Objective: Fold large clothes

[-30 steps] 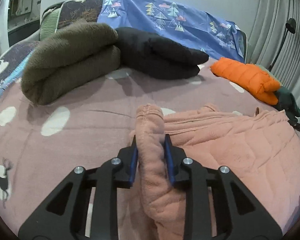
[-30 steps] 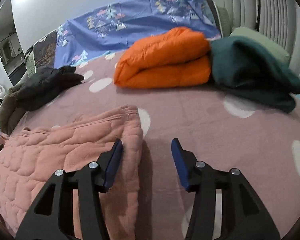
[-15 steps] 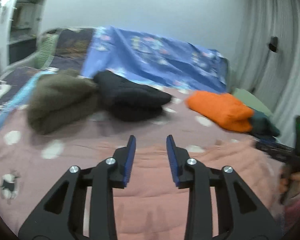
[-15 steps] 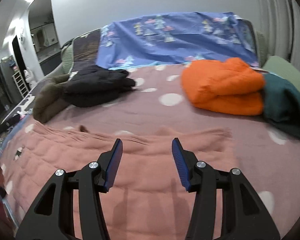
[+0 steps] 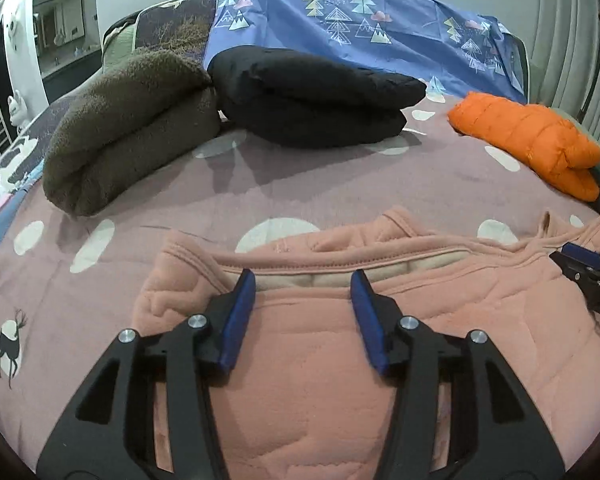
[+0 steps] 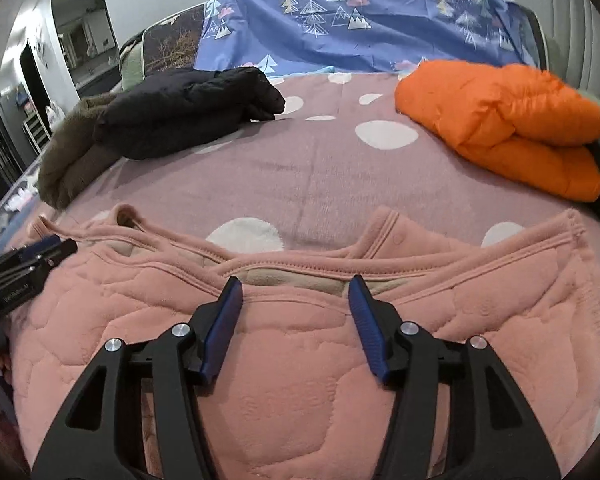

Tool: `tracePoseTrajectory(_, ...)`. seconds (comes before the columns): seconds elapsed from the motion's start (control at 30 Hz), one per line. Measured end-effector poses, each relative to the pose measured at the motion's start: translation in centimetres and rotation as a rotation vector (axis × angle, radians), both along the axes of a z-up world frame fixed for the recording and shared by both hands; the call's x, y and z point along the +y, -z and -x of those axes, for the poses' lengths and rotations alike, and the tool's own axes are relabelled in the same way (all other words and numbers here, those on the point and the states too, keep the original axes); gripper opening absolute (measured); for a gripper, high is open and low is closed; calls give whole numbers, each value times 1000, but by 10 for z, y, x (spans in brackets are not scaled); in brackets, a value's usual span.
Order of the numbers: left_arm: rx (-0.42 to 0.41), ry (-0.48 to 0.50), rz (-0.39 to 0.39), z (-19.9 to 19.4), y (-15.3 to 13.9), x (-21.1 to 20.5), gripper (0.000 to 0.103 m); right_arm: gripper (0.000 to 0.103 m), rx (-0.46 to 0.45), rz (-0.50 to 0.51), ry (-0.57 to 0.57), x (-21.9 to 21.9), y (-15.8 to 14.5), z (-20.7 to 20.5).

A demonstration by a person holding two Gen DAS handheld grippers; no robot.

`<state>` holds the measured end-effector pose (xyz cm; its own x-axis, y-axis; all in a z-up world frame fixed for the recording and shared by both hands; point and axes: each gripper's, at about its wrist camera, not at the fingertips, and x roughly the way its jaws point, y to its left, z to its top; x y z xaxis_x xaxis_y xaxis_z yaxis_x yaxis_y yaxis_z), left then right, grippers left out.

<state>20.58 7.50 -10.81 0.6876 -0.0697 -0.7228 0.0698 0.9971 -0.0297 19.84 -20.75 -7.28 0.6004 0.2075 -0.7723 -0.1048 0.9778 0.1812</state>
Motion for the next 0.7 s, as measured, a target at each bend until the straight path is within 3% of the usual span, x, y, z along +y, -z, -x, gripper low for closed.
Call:
tracePoseTrajectory(0.27,-8,7,-37,-4,-1,-12,50,57,-7,33,8,2,-4,2)
tracePoseTrajectory(0.4,-51,50,54,12,-32,-7,50,55,-50,26,48,3,-32,19)
tracePoseTrajectory(0.5,-137,122,81,32,-67,-21,48,31,-68,-91,-7,14,-56,29)
tracePoseTrajectory(0.53,-142,142,90,34,-72,-27,48,28,-64,-105,-25,20,-60,30)
tracePoseTrajectory(0.6,-109,186,129,32,-78,-44,47,19,-38,-120,-74,39,-63,27)
tracePoseTrajectory(0.7,-33,174,119,16,-57,-60,47,19,52,-88,-59,55,-36,11)
